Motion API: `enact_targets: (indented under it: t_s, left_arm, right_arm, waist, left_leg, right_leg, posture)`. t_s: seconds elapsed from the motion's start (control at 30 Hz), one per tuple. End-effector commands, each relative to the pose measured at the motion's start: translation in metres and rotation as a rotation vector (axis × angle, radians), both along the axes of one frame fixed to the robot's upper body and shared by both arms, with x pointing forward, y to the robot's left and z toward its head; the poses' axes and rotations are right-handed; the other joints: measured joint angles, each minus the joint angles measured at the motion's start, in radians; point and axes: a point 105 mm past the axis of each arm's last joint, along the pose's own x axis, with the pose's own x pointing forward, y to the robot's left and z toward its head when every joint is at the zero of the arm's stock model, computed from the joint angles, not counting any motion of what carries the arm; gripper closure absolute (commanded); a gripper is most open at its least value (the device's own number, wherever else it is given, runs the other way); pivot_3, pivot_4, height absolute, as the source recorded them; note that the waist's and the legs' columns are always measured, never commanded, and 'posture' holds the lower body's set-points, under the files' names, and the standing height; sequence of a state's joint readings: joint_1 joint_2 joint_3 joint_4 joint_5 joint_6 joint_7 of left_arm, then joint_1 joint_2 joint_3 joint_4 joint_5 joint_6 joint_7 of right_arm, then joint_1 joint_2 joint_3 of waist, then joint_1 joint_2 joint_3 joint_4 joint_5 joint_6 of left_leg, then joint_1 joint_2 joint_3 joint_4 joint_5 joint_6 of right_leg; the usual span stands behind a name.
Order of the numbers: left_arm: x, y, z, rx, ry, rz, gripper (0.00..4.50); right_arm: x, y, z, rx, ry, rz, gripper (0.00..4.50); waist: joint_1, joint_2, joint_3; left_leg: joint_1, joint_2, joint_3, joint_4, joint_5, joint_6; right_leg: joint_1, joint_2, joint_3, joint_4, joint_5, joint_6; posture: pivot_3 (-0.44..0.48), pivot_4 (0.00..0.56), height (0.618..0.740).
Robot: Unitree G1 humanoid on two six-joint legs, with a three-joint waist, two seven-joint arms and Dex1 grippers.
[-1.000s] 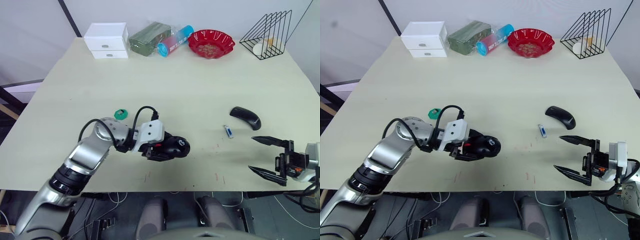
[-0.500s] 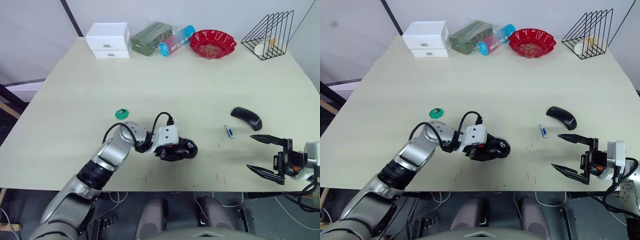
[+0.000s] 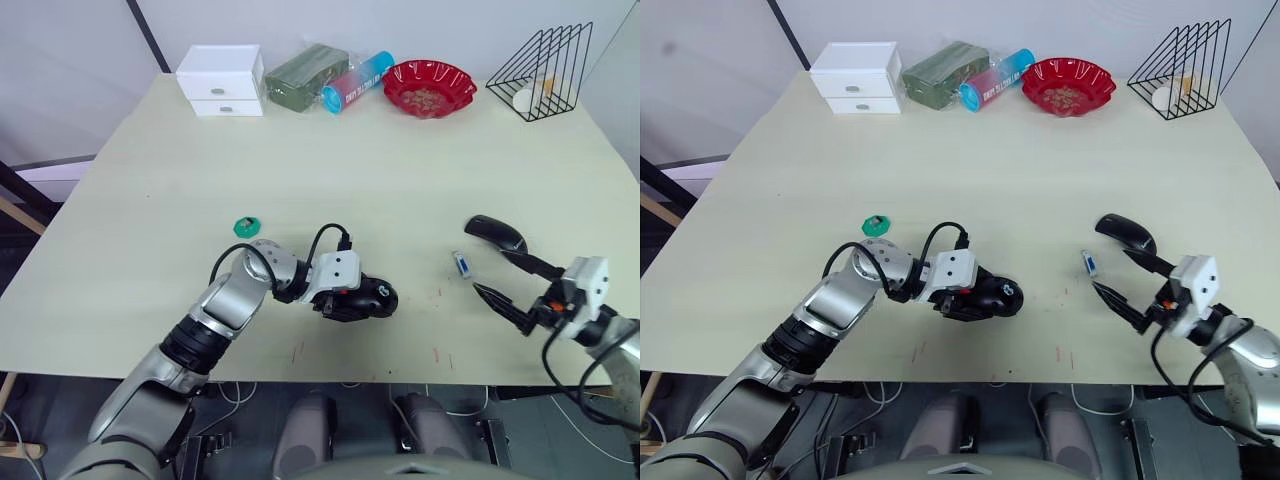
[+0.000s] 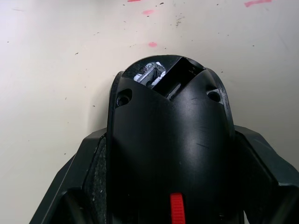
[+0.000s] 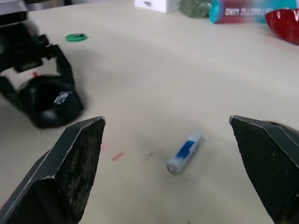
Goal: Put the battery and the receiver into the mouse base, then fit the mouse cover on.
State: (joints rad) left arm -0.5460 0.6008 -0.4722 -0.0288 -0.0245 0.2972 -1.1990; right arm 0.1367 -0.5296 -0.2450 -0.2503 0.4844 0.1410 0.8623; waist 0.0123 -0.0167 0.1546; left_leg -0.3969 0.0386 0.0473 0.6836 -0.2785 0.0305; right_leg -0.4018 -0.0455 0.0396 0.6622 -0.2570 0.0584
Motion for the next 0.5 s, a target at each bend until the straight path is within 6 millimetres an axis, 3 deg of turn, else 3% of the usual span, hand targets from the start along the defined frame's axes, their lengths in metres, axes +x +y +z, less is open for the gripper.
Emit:
enact_targets:
  t_s: [0.03, 0.33, 0.5]
  left_arm:
    - [0.0, 0.002, -0.007, 0.041, 0.016, 0.01, 1.58]
    - [0.001, 0.002, -0.007, 0.049, 0.017, 0.021, 1.58]
    - [0.001, 0.002, -0.007, 0.05, 0.019, 0.025, 1.58]
  right_arm:
    - [0.004, 0.013, 0.009, -0.023, -0.005, -0.078, 0.0]
    - [0.02, 0.015, -0.017, -0.113, 0.198, -0.369, 0.0]
    - [0.021, 0.027, -0.018, -0.103, 0.262, -0.404, 0.0]
  waist:
    - [0.0, 0.0, 0.0]
    - [0.0, 0.0, 0.0]
    - [-0.001, 0.0, 0.0]
  left_leg:
    - [0.0, 0.0, 0.0, 0.0, 0.0, 0.0]
    - [0.0, 0.0, 0.0, 0.0, 0.0, 0.0]
    - [-0.001, 0.0, 0.0, 0.0, 0.0, 0.0]
  right_leg:
    - [0.0, 0.0, 0.0, 0.0, 0.0, 0.0]
    - [0.0, 0.0, 0.0, 0.0, 0.0, 0.0]
    - [0.0, 0.0, 0.0, 0.0, 0.0, 0.0]
  posture:
    - [0.0, 0.15, 0.74]
    - [0.0, 0.15, 0.74]
    - [0.0, 0.15, 0.74]
